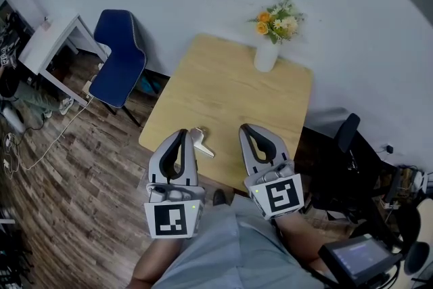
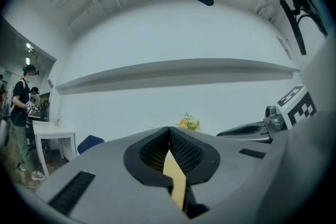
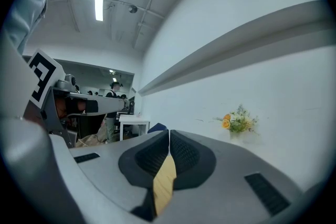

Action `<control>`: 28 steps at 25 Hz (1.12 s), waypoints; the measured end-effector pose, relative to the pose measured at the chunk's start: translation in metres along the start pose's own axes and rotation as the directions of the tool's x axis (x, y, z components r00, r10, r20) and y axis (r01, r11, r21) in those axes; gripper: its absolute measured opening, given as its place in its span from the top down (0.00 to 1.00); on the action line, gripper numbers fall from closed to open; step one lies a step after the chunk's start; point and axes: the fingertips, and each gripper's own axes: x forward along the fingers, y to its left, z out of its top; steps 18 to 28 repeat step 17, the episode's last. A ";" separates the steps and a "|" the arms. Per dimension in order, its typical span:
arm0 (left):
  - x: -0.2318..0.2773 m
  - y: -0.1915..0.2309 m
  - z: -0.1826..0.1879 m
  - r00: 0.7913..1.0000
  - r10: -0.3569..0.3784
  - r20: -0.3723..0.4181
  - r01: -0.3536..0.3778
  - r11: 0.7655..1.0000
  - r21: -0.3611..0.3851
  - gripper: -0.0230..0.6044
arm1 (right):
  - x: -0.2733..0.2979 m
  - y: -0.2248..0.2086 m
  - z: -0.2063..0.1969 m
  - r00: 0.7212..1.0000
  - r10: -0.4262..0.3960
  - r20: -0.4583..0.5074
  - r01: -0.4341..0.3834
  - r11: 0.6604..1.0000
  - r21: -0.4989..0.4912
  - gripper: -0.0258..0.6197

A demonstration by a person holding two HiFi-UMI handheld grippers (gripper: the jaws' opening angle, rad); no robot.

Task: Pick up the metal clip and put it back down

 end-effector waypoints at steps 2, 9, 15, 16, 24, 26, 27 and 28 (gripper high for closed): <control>-0.001 0.001 -0.003 1.000 0.005 -0.004 -0.005 1.000 0.000 0.93 | 0.000 -0.001 -0.001 1.000 0.000 -0.002 0.000 1.000 -0.001 0.89; -0.001 0.001 -0.007 1.000 0.016 -0.012 -0.016 1.000 -0.007 0.93 | 0.001 -0.004 -0.001 1.000 0.008 -0.001 -0.008 1.000 -0.005 0.89; 0.003 0.000 -0.008 1.000 0.016 -0.017 -0.016 1.000 -0.009 0.93 | 0.003 -0.007 -0.002 1.000 0.010 -0.002 -0.010 1.000 -0.007 0.89; 0.004 -0.001 -0.009 1.000 0.016 -0.019 -0.016 1.000 -0.010 0.93 | 0.004 -0.008 -0.001 1.000 0.009 -0.002 -0.009 1.000 -0.009 0.89; 0.004 -0.001 -0.009 1.000 0.015 -0.021 -0.015 1.000 -0.009 0.93 | 0.005 -0.009 -0.001 1.000 0.008 -0.001 -0.008 1.000 -0.010 0.89; 0.004 -0.001 -0.009 1.000 0.015 -0.021 -0.015 1.000 -0.009 0.93 | 0.005 -0.009 -0.001 1.000 0.008 -0.001 -0.008 1.000 -0.010 0.89; 0.004 -0.001 -0.009 1.000 0.015 -0.021 -0.015 1.000 -0.009 0.93 | 0.005 -0.009 -0.001 1.000 0.008 -0.001 -0.008 1.000 -0.010 0.89; 0.004 -0.001 -0.009 1.000 0.015 -0.021 -0.015 1.000 -0.009 0.93 | 0.005 -0.009 -0.001 1.000 0.008 -0.001 -0.008 1.000 -0.010 0.89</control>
